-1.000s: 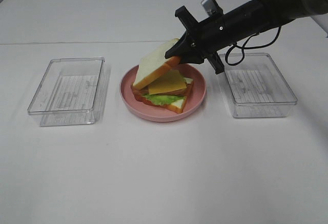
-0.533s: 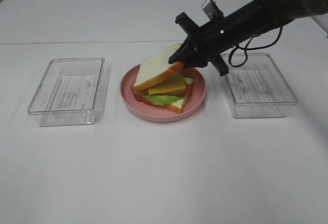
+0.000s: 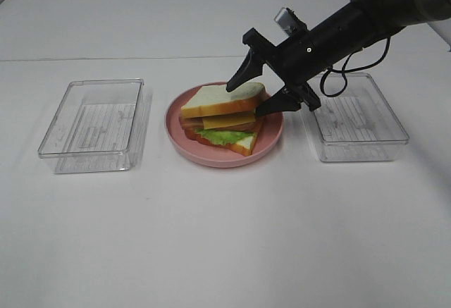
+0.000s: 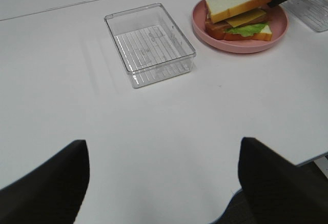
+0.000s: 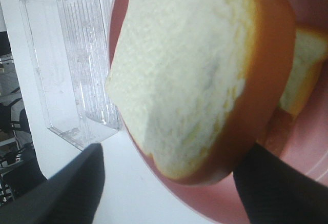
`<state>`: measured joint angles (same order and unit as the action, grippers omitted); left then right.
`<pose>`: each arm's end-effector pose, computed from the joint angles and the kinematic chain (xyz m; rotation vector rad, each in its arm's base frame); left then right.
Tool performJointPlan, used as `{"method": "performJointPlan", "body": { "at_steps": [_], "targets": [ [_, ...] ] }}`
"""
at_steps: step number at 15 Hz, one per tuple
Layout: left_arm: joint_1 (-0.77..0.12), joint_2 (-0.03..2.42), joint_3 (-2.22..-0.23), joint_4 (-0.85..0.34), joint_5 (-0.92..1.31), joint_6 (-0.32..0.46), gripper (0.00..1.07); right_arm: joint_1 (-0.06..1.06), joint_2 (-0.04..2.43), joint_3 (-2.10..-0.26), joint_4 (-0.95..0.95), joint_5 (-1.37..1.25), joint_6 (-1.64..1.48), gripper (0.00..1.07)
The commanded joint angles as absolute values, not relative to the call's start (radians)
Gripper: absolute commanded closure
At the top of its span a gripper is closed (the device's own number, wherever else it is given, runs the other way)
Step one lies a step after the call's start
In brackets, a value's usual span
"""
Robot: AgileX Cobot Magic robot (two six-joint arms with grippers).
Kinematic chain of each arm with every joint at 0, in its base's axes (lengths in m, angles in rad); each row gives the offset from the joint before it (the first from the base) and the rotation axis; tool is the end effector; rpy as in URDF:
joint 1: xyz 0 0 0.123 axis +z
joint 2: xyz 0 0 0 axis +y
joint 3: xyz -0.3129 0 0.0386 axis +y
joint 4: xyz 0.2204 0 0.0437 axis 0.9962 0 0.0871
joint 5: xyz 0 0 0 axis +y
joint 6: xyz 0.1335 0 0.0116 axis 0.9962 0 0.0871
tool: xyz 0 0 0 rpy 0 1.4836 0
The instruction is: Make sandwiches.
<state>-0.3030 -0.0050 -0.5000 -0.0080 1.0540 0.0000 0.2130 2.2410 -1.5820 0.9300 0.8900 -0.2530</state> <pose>-0.0207 0.0055 0.2451 0.3080 2.0150 -0.2000 0.4347 0.1795 0.1459 0.1507 2.8192 1.0993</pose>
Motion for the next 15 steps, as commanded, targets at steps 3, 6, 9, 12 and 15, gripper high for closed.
{"method": "performJointPlan", "body": {
  "at_steps": [3,6,9,12,15],
  "targets": [
    [-0.301,-0.025,-0.498,-0.010,1.045,0.000,0.30,0.212,2.231,-1.576,0.883,0.978,-0.257,0.34],
    [-0.301,-0.025,-0.498,-0.010,1.045,0.000,0.30,0.212,2.204,-1.576,0.814,0.989,-0.249,0.28],
    [-0.301,-0.025,-0.498,-0.010,1.045,0.000,0.30,0.212,2.138,-1.576,0.647,1.006,-0.150,0.27],
    [-0.301,-0.025,-0.498,-0.010,1.045,0.000,0.30,0.212,2.042,-1.576,0.455,1.088,-0.113,0.27],
    [-0.301,-0.025,-0.498,-0.010,1.045,0.000,0.30,0.212,1.922,-1.575,0.291,1.166,-0.057,0.27]
  ]
}}
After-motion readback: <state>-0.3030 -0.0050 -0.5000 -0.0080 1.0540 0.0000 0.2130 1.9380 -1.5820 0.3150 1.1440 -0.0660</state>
